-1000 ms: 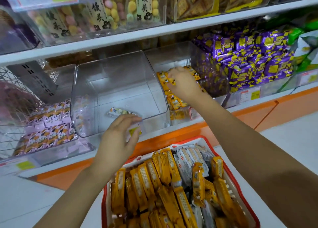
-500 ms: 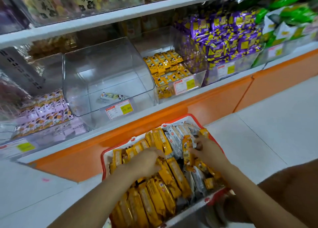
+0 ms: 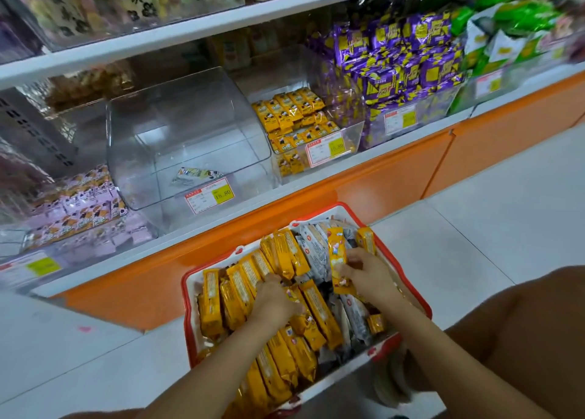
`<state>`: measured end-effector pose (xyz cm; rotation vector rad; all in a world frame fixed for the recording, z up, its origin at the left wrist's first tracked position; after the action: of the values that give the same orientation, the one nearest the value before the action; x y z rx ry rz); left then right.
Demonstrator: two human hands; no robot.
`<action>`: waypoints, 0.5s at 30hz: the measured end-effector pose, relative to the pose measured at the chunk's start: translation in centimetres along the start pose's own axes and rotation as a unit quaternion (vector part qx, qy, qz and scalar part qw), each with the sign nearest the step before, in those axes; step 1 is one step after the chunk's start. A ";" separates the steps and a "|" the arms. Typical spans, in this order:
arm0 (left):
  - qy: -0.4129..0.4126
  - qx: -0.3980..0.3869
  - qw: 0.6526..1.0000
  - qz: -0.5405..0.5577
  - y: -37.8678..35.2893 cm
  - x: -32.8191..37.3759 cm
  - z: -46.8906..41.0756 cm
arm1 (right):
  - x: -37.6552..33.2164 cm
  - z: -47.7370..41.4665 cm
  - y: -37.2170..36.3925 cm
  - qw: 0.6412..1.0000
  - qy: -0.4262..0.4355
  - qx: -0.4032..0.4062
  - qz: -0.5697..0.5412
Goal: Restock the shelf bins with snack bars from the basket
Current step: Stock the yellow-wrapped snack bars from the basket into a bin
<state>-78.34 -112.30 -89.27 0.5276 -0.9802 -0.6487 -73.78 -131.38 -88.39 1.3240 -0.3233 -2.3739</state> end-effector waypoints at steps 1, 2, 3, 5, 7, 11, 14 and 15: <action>0.001 -0.007 1.000 0.004 0.0 0.1 0.1 | -0.7 0.4 0.1 1.000 -0.004 -0.022 -0.016; 0.004 -0.007 1.000 0.008 0.0 0.2 0.2 | -1.1 0.7 0.2 0.998 -0.015 -0.045 -0.042; 0.014 -0.005 1.000 0.016 0.0 0.2 0.4 | -1.2 0.9 0.2 0.995 -0.034 -0.066 -0.072; 0.044 -0.003 0.999 0.024 -0.5 0.1 0.9 | -1.3 1.0 0.5 0.987 -0.068 -0.084 -0.122; 0.070 -0.012 0.996 0.058 -1.1 0.0 1.5 | -1.1 1.1 0.5 0.980 -0.094 -0.084 -0.157; 0.106 -0.015 0.982 0.155 -1.3 -0.4 1.4 | -0.9 1.6 0.1 0.972 -0.099 -0.107 -0.182; 0.143 -0.022 0.947 0.287 -0.5 0.1 1.2 | -1.3 1.7 -0.3 0.973 -0.072 -0.124 -0.181; 0.146 -0.017 0.927 0.345 0.0 0.7 1.3 | -1.5 1.8 -0.4 0.975 -0.057 -0.122 -0.175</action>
<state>-79.18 -112.94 -88.26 0.2072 -0.7946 0.0490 -74.71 -130.32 -86.45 1.2107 0.1848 -2.6779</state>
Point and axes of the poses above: each hand's wrist, its own z-axis away from the middle knuckle, its own y-axis out of the back of the hand, x = y × z, the point moved 4 cm from there along -z, towards the middle knuckle, and after that the axes turned 12 degrees about -y, right-handed, at the moved point
